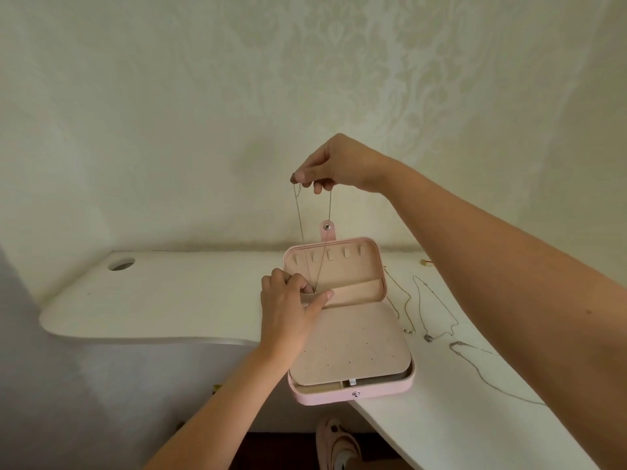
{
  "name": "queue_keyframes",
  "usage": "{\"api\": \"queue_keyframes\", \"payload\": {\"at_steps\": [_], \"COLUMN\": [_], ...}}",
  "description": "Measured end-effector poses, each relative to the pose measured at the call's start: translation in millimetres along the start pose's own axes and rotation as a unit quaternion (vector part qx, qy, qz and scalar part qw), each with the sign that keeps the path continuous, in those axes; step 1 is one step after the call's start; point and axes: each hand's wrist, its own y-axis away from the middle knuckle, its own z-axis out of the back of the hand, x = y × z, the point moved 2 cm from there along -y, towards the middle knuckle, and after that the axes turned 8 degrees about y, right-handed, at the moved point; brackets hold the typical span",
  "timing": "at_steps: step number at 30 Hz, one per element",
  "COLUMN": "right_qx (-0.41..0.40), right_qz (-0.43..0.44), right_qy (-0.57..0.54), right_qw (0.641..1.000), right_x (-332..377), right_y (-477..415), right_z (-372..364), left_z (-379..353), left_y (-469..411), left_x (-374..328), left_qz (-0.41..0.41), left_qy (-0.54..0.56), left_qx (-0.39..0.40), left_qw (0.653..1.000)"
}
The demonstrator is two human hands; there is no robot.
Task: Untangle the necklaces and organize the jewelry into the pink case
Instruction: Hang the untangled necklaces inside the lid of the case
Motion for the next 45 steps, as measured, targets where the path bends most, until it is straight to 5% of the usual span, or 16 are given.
{"api": "queue_keyframes", "payload": {"at_steps": [16,21,25,30,45], "right_qx": [-0.034,-0.014,-0.053,-0.084,-0.051], "right_qz": [0.026,0.071,0.126,0.171,0.072], "right_qy": [0.023,0.149,0.318,0.352,0.373], "right_qw": [0.999,0.986,0.938,0.916,0.924], "right_x": [-21,-28,-33,-33,-39], "right_y": [19,18,20,21,33], "right_z": [-72,-86,-95,-93,-101], "left_z": [2,3,3,3,2], "left_y": [1,1,1,1,2], "left_x": [0,-1,-1,-1,-1], "left_qz": [0.002,0.007,0.011,0.007,0.0], "left_qy": [-0.022,-0.025,-0.035,-0.037,-0.059], "left_qx": [0.005,0.006,0.013,-0.001,-0.01], "left_qw": [1.0,1.0,0.999,0.999,0.998]}}
